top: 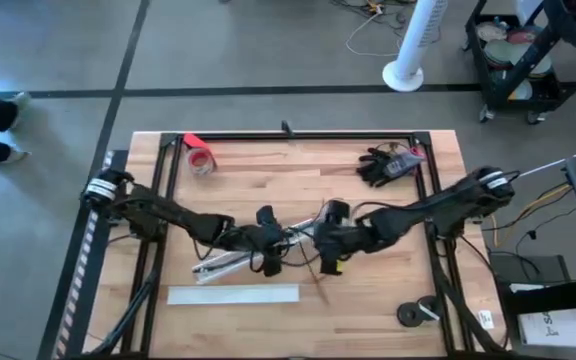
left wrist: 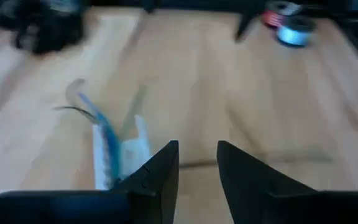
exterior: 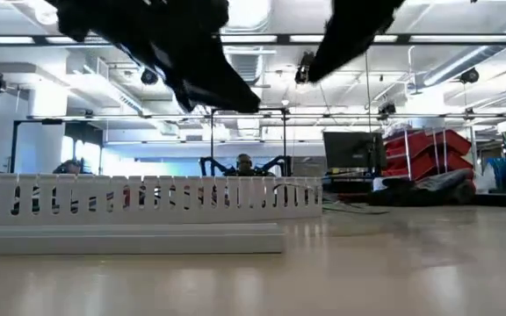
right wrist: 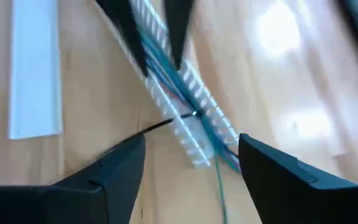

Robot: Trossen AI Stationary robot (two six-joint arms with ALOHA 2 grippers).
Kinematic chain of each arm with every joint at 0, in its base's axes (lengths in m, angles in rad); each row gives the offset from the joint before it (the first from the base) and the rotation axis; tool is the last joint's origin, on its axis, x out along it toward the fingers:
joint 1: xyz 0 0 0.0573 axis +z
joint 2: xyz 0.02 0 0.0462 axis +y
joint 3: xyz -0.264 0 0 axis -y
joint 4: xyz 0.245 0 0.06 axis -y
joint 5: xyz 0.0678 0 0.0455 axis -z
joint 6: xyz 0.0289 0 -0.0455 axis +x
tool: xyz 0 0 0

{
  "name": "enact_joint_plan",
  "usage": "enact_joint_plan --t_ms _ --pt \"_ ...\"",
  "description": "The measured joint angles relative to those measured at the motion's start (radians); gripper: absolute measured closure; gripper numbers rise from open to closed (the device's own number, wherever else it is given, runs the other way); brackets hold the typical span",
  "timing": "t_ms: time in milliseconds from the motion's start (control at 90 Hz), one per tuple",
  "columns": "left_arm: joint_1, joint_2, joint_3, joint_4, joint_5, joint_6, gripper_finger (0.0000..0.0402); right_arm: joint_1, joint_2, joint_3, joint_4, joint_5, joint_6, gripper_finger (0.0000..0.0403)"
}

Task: Ziptie cables
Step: Close the cable duct

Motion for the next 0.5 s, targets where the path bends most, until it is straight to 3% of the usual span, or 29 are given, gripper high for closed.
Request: enact_joint_plan --t_ms 178,322,422,500 --pt "-0.049 -0.040 -0.001 -0.005 0.122 0.000 0.0303 0.081 -0.011 -0.061 0.152 0.007 0.003 0.0178" --pt "-0.067 -0.024 -0.001 -0.006 0.291 -0.017 0.0303 0.141 0.043 -0.171 0.509 0.024 -0.060 0.0187" --pt "-0.079 -0.002 0.000 -0.004 0.303 -0.064 0.0302 0.165 0.102 -0.235 0.749 0.030 -0.121 0.0191" --pt "-0.091 0.013 0.008 0.002 0.300 -0.098 0.0292 0.173 0.135 -0.253 0.840 0.065 -0.142 0.0192"
